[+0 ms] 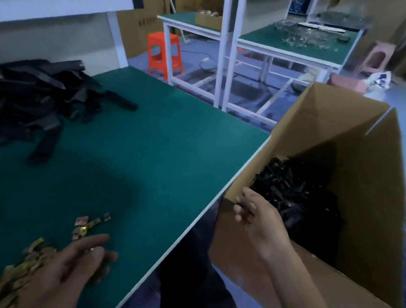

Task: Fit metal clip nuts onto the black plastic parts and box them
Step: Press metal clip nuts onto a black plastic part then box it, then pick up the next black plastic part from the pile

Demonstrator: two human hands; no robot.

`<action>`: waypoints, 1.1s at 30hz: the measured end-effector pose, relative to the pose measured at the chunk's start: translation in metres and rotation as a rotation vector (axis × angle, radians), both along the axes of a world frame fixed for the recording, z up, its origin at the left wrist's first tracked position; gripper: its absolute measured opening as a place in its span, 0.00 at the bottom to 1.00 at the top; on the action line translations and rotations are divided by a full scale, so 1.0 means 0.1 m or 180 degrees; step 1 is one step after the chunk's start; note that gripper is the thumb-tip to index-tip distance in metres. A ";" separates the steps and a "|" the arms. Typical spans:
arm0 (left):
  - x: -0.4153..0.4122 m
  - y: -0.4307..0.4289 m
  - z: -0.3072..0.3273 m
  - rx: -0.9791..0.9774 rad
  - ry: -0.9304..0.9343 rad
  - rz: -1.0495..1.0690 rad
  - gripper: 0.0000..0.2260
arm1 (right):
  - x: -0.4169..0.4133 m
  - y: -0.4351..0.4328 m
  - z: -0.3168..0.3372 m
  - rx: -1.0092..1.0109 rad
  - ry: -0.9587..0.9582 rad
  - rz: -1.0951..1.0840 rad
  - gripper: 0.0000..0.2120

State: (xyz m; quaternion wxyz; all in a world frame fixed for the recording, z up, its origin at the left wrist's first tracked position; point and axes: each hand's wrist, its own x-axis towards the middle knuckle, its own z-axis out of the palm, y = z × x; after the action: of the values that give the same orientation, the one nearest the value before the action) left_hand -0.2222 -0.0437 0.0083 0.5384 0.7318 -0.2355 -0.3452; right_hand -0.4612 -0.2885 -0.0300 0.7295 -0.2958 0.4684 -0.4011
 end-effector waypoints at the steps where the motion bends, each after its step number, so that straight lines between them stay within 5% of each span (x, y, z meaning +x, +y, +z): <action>1: 0.01 0.03 0.00 0.0007 0.0057 0.0077 0.11 | 0.21 0.05 0.08 -0.0219 0.0092 0.0194 0.06; 9: 0.13 0.40 0.08 0.0053 0.0429 0.0667 0.12 | 2.18 0.31 0.49 -0.2346 0.0931 0.2648 0.07; 17: 0.23 0.76 -0.03 0.0102 0.0684 0.1085 0.08 | 4.10 0.36 0.28 -0.4589 0.2749 0.3678 0.24; 21: 0.24 0.82 -0.09 0.0151 0.0659 0.1177 0.07 | 4.52 0.39 0.20 -0.4720 0.3758 0.4367 0.24; 24: 0.28 0.87 -0.05 0.0073 0.0730 0.1309 0.08 | 4.48 0.45 0.17 -0.4827 0.3512 0.3867 0.22; 29: 0.29 0.92 -0.04 0.0070 0.0779 0.1344 0.07 | 4.04 0.30 0.16 -0.4717 0.3082 0.3175 0.04; 33: 0.23 0.93 -0.04 -0.0042 0.0688 0.1348 0.07 | 3.49 0.01 0.30 -0.3436 0.2953 0.3438 0.24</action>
State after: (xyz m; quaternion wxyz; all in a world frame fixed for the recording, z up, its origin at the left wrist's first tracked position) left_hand -0.1994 0.0497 0.0045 0.6257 0.7201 -0.0200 -0.2993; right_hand -0.1121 -0.2873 -0.0003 0.3175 -0.9117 0.2607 -0.0086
